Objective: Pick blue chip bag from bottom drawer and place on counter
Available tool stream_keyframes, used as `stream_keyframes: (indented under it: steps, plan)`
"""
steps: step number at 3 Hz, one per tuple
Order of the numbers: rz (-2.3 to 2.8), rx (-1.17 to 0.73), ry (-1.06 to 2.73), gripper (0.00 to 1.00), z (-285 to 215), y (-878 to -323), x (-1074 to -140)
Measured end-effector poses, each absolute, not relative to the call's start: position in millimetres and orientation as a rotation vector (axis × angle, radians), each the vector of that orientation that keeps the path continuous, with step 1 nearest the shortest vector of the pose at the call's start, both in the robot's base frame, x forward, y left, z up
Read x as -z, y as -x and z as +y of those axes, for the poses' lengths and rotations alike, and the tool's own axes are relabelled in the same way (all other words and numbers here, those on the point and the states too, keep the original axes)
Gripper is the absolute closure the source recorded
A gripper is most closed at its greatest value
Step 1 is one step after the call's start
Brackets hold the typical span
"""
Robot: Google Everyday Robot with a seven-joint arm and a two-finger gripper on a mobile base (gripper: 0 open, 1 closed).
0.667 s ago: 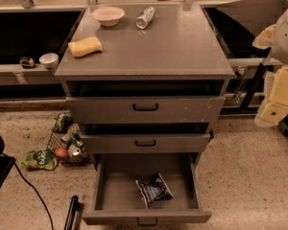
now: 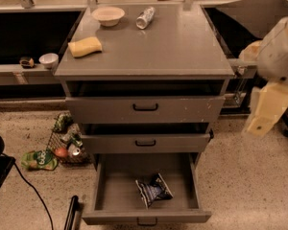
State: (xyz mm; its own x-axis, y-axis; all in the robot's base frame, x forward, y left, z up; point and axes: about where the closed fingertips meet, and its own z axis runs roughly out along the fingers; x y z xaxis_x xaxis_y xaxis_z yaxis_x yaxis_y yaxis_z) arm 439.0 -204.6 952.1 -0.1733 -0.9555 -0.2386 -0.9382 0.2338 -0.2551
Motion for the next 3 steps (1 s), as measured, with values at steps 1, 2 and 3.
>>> stream_keyframes:
  steps: [1, 2, 3]
  plan:
    - [2.042, -0.104, 1.815, 0.00, -173, -432, -879]
    - [1.941, -0.294, 1.792, 0.00, -143, -428, -811]
    - [1.894, -0.472, 1.717, 0.00, -119, -420, -764]
